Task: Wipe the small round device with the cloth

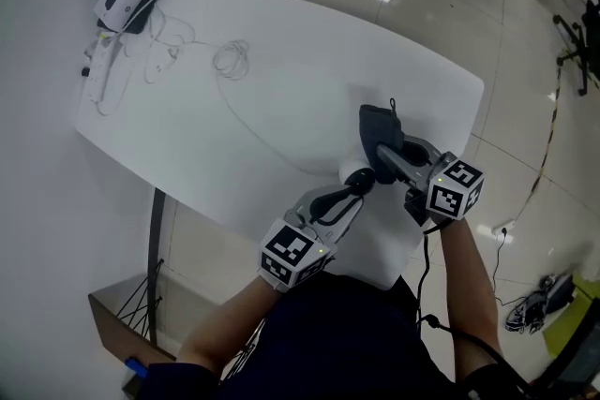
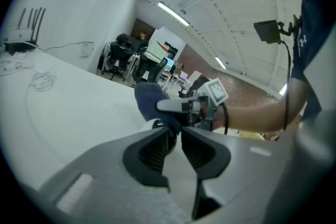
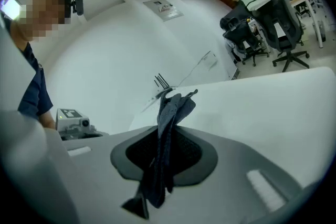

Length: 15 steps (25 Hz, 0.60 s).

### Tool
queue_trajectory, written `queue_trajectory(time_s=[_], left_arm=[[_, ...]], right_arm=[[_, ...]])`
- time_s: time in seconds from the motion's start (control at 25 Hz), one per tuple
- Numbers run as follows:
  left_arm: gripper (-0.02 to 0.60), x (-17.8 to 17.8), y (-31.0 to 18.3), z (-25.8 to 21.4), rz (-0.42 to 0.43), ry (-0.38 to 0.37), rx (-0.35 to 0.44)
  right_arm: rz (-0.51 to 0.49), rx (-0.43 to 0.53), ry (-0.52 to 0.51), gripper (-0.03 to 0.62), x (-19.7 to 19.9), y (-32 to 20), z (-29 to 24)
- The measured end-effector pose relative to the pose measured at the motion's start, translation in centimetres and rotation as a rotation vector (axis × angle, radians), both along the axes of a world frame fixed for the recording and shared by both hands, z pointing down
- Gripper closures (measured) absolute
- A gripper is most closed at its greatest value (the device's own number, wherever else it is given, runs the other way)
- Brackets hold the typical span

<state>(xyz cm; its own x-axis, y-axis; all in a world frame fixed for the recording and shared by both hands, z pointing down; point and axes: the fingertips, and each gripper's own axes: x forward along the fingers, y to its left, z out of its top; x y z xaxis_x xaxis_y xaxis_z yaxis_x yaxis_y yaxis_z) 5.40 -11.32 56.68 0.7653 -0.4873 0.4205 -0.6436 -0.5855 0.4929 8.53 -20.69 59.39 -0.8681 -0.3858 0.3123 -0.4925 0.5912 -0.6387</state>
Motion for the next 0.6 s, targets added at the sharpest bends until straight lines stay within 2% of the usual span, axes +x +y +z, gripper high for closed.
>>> queue_trajectory(time_s=[0.12, 0.24, 0.44, 0.6], left_arm=[[0.509, -0.2, 0.0, 0.4, -0.018, 0.004, 0.000], [0.515, -0.2, -0.2, 0.0, -0.031, 0.004, -0.043], [0.492, 0.1, 0.0, 0.1, -0.026, 0.001, -0.024], [0.491, 0.0, 0.2, -0.1, -0.010, -0.005, 0.008]], right_arm=[[-0.069, -0.028, 0.056, 0.517, -0.6, 1.2, 3.1], [-0.110, -0.038, 0.087, 0.518, -1.4, 2.0, 4.4], [-0.079, -0.038, 0.092, 0.519, -1.0, 1.6, 3.9], [-0.016, -0.001, 0.042, 0.519, -0.2, 0.7, 0.6]])
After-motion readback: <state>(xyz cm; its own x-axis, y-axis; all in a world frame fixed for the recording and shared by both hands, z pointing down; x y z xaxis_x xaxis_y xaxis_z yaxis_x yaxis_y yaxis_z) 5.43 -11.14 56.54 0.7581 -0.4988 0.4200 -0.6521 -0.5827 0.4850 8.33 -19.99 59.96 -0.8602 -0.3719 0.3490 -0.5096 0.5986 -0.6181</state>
